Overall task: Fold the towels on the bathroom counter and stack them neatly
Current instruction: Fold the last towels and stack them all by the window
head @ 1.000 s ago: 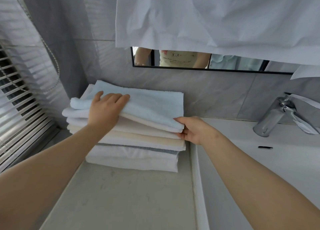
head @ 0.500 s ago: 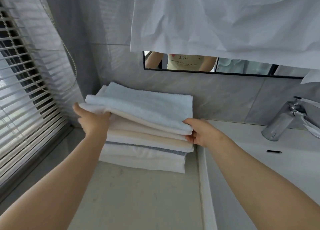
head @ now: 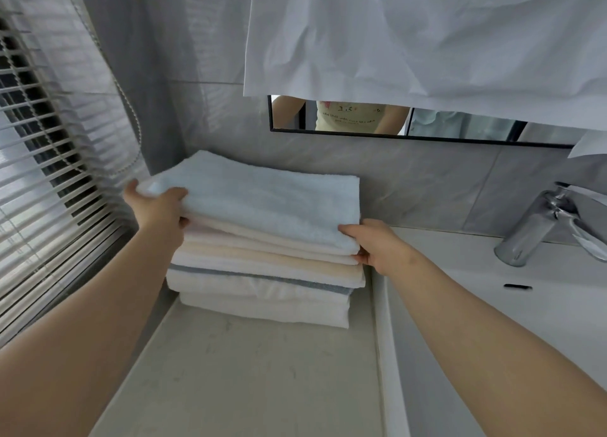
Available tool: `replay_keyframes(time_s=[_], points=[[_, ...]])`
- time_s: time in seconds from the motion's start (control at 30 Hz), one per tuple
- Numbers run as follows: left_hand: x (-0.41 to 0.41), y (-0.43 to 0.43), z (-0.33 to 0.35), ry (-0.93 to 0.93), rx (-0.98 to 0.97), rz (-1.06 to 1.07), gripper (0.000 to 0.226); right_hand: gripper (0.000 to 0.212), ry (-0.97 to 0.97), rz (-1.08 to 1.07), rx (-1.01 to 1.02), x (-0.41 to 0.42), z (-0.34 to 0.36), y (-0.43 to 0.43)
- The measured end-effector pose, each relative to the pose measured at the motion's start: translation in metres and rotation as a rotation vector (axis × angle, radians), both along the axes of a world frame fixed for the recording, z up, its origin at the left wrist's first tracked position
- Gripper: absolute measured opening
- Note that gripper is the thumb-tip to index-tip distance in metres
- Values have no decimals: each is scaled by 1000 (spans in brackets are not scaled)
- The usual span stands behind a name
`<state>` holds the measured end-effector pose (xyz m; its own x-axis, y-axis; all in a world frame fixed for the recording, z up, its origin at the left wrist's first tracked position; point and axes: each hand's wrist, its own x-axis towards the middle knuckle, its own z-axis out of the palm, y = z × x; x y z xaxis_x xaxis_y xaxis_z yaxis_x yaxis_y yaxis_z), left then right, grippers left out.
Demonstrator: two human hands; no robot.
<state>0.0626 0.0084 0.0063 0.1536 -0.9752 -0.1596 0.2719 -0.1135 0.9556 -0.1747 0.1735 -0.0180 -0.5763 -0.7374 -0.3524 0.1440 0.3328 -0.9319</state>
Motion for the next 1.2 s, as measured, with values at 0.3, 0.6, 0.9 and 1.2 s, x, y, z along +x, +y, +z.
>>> replay_keyframes(time_s=[0.3, 0.6, 0.9, 1.2], points=[[-3, 4, -11, -260, -79, 78, 58, 8, -55, -77, -39, -1, 8, 2], [-8, 2, -7, -328, -41, -6, 52, 6, -153, -111, -54, -9, -2, 7], [-12, 0, -13, -264, -22, 171, 45, 7, -33, -21, -44, -6, -2, 5], [-4, -11, -20, -333, 8, 175, 47, 18, 13, 22, -11, -6, 0, 1]])
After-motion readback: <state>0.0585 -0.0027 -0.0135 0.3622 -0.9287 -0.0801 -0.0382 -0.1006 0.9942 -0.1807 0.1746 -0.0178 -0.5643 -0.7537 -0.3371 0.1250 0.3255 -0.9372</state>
